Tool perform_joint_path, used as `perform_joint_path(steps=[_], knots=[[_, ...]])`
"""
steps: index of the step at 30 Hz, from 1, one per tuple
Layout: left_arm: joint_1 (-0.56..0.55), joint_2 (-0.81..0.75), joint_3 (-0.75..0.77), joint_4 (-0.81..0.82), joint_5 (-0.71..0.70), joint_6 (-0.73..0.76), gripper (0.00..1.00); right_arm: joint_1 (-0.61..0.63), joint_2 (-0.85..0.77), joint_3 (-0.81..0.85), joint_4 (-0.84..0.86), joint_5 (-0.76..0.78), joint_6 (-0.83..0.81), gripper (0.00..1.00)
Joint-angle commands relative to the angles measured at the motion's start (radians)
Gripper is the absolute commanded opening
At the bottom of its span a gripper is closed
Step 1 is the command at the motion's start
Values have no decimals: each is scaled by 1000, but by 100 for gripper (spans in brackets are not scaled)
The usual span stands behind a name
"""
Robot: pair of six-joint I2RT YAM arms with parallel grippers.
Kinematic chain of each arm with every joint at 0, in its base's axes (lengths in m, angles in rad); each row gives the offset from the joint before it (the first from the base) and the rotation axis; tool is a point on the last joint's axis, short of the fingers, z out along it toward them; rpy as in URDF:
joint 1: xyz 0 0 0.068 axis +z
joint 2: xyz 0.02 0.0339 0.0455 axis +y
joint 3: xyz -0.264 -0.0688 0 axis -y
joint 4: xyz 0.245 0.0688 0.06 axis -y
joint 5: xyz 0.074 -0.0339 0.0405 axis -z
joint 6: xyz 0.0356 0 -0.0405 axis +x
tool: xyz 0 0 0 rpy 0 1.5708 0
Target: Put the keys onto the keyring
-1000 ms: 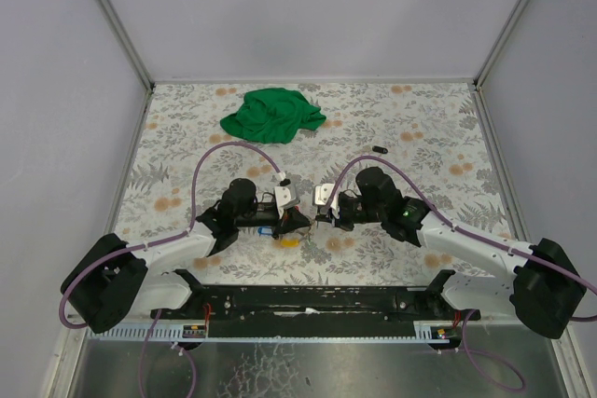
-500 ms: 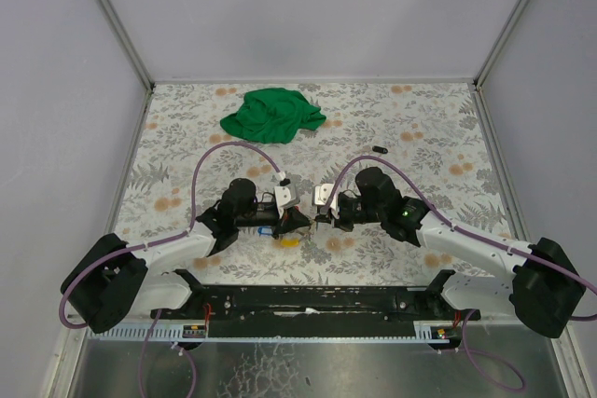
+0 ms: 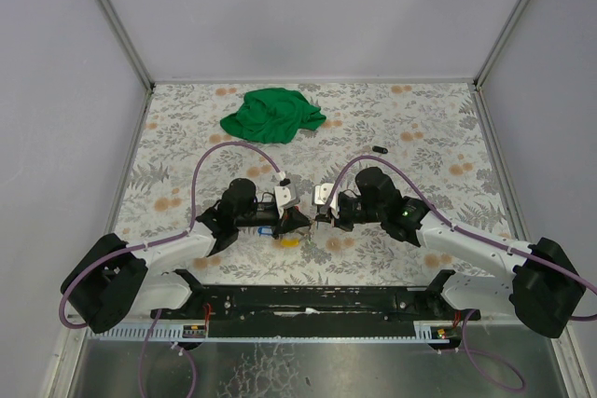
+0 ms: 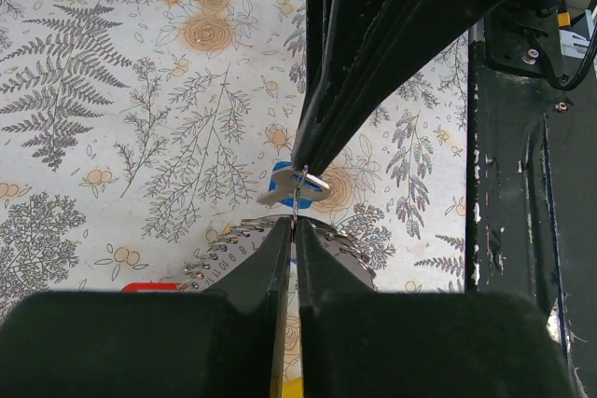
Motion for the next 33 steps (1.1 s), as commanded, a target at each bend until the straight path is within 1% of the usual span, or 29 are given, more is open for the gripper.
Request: perform_joint_path(steps=[1,21,33], knots=[[-5,-10,-5,84,-6,1,0,13,-15,6,32,2,11,0],[-4,-12,-11,109,34,-5,0,13,20,12,47,-4,14,0],[-4,-9,-15,148,94,-23,0,14,39,16,64,-63,0,0]])
